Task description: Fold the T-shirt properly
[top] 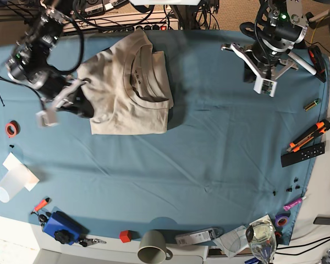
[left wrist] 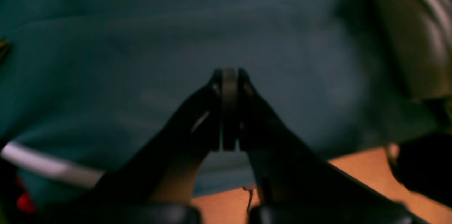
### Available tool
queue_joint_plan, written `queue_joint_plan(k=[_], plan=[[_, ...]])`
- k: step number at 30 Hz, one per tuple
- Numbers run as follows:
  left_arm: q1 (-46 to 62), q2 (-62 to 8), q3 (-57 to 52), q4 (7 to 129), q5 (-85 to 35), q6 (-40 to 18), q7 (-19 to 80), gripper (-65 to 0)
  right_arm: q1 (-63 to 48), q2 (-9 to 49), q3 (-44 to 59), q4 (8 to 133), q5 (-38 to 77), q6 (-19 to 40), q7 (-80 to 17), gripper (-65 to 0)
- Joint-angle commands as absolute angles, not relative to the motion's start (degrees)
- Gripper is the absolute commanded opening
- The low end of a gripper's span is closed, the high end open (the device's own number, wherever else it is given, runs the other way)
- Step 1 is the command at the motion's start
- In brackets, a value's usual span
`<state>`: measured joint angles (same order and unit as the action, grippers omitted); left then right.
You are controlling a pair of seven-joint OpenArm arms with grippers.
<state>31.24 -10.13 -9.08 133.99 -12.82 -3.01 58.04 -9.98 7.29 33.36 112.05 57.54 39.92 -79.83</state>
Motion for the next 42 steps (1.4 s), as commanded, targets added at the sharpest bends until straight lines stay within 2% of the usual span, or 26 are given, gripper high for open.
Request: queue_joint_plan(k=[1, 12, 26, 31, 36, 42], plan=[[31.6, -10.3, -9.2, 135.0, -11.9, -2.2, 58.2, -65.0, -12.1, 7.5, 34.9, 114.1, 58.1, 40.0, -80.0, -65.0], [36.7, -10.3, -9.2, 135.0, -8.9, 0.3, 63.0, -65.0, -26.7, 7.4, 47.7, 127.5, 59.5, 40.0, -80.0, -65.0], [52.7, -10.3, -9.2, 135.0, -7.7, 2.2, 62.8, -65.0, -44.8, 7.4, 48.1, 127.4, 55.4, 40.0, -80.0, -65.0], [58.3, -10.3, -9.2, 135.0, -7.7, 2.1, 59.9, -65.0, -49.0, 7.4, 48.0, 127.3, 53.9, 40.0, -80.0, -65.0], [59.0, -10.3, -9.2, 132.5, -7.7, 2.0, 58.2, -65.0, -49.2, 7.5, 47.6, 120.6, 52.8, 40.0, -80.0, -65.0], [56.0, -9.7, -9.2, 120.0, -7.7, 1.5, 54.1, -65.0, -48.2, 10.0, 42.0, 103.5, 52.1, 40.0, -80.0, -65.0]])
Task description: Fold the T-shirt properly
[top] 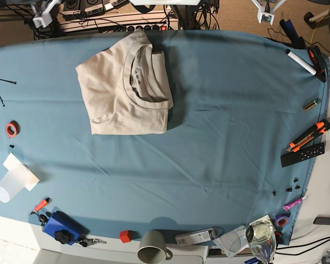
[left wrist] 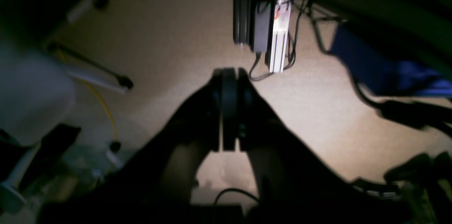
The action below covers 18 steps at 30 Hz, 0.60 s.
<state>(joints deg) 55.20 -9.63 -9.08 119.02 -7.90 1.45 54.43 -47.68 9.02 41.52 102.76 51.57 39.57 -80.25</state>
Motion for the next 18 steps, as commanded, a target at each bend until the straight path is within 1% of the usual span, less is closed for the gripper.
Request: queue_joint_plan(k=[1, 3, 8, 11, 14, 18], plan=[[54.8, -9.5, -9.2, 116.9, -7.7, 1.5, 53.9, -65.0, -47.7, 11.0, 40.4, 100.2, 50.8, 40.0, -80.0, -65.0], [51.9, -9.2, -9.2, 110.3, -7.6, 1.2, 52.9, -65.0, -46.5, 12.8, 36.7, 94.0, 46.5, 40.0, -79.2, -65.0], [44.1, -9.2, -9.2, 92.4, -7.7, -4.6, 48.4, -65.0, -40.4, 16.1, 27.4, 79.0, 36.0, 40.0, -72.0, -65.0], [39.2, -9.2, -9.2, 82.4, -7.7, -5.7, 46.1, -65.0, -35.7, 17.3, 22.8, 70.5, 32.0, 40.0, -67.8, -65.0], [34.3, -9.2, -9.2, 72.8, -7.6, -6.1, 42.1, -65.0, -30.8, 17.8, 18.7, 62.3, 26.6, 40.0, -60.3, -65.0], [28.7, -9.2, -9.2, 61.3, -7.6, -6.1, 32.8, -65.0, -25.5, 17.8, 13.1, 52.3, 16.5, 40.0, -45.8, -65.0]])
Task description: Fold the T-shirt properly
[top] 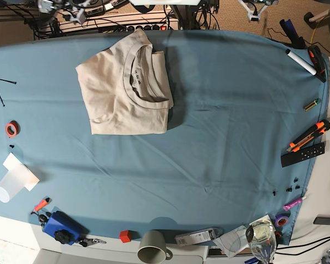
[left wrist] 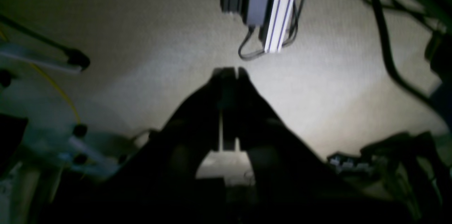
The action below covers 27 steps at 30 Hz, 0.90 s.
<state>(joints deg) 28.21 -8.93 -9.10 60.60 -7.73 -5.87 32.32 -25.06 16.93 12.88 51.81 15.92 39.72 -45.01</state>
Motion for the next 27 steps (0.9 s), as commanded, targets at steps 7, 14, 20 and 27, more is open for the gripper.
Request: queue_joint_plan(k=[7, 14, 20, 27], plan=[[22.4, -9.0, -9.2, 44.8, -7.2, -6.0, 10.9, -65.0, -17.8, 16.1, 5.6, 39.4, 2.3, 40.0, -19.2, -65.0], [18.0, -8.1, -9.2, 36.5, -3.1, -5.7, 7.0, -65.0, -16.0, 14.7, 0.6, 35.6, -6.1, 26.3, -6.0, -65.0], [18.0, -6.8, -9.2, 37.4, -3.1, -5.7, 7.6, -65.0, -15.9, 15.2, -1.9, 35.5, -6.0, 24.4, -6.0, -65.0], [18.1, -6.5, -9.2, 39.2, -2.5, -5.6, 18.9, -65.0, -15.9, 15.7, -1.9, 35.5, -3.4, 24.4, -5.9, -65.0]])
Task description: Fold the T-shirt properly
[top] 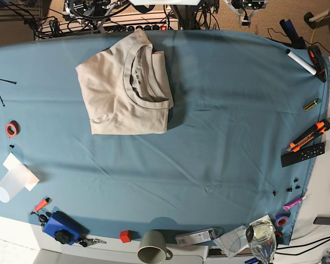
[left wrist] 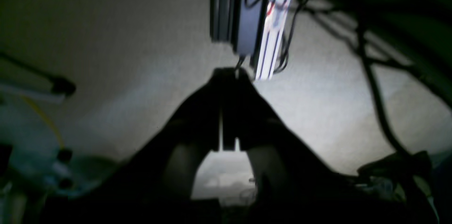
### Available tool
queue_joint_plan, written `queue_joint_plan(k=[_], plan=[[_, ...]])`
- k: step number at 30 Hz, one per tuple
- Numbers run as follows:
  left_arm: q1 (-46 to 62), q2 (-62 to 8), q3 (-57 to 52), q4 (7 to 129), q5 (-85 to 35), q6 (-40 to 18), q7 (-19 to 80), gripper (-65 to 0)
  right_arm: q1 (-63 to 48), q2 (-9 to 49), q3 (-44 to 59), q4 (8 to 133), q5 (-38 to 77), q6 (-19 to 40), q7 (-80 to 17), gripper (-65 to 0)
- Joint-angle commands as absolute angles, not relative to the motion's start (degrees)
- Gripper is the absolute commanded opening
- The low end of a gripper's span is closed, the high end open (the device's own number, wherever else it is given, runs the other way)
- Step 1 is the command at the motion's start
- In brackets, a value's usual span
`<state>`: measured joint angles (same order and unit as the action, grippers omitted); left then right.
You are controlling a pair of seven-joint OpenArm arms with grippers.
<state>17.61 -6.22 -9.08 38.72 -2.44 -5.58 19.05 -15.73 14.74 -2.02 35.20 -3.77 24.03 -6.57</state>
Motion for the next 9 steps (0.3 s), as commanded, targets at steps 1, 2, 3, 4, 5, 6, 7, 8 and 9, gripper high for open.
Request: queue_joint_plan(k=[1, 2, 3, 4, 5, 6, 7, 8, 9], plan=[[18.1, -6.5, -9.2, 39.4, -1.5, -5.6, 18.8, -65.0, -15.8, 15.9, -1.9, 35.5, -3.4, 24.4, -5.8, -65.0], [18.1, -6.5, -9.2, 39.4, -0.4, -5.6, 18.7, -65.0, -15.7, 15.9, -1.9, 35.5, -3.4, 24.4, -5.8, -65.0], [18.1, -6.5, -9.2, 39.4, 0.6, -5.6, 17.9, -65.0, -15.7, 16.0, -1.9, 35.5, -3.4, 24.4, -5.7, -65.0], [18.1, -6.5, -9.2, 39.5, 1.5, -5.6, 17.2, -65.0, -15.7, 16.0, -1.9, 35.5, -3.4, 24.4, -5.8, -65.0], [18.1, -6.5, -9.2, 39.4, 2.3, -5.6, 15.9, -65.0, -15.7, 16.1, -1.9, 35.5, -3.4, 24.6, -5.8, -65.0], [18.1, -6.5, -9.2, 39.4, 2.7, -5.7, 14.6, -65.0, -15.7, 16.1, -1.9, 35.5, -3.4, 24.6, -5.8, -65.0], [18.1, -6.5, -9.2, 39.4, 2.8, -5.7, 12.8, -65.0, -15.7, 16.1, -1.9, 35.5, -3.4, 24.6, -5.7, -65.0], [18.1, -6.5, -9.2, 39.4, 2.8, -5.7, 10.9, -65.0, -15.7, 16.1, -1.9, 35.5, -3.4, 24.6, -5.7, -65.0], [18.1, -6.4, -9.2, 39.4, 2.8, -5.7, 9.0, -65.0, -15.7, 16.1, -1.9, 35.5, -3.4, 24.6, -5.7, -65.0]])
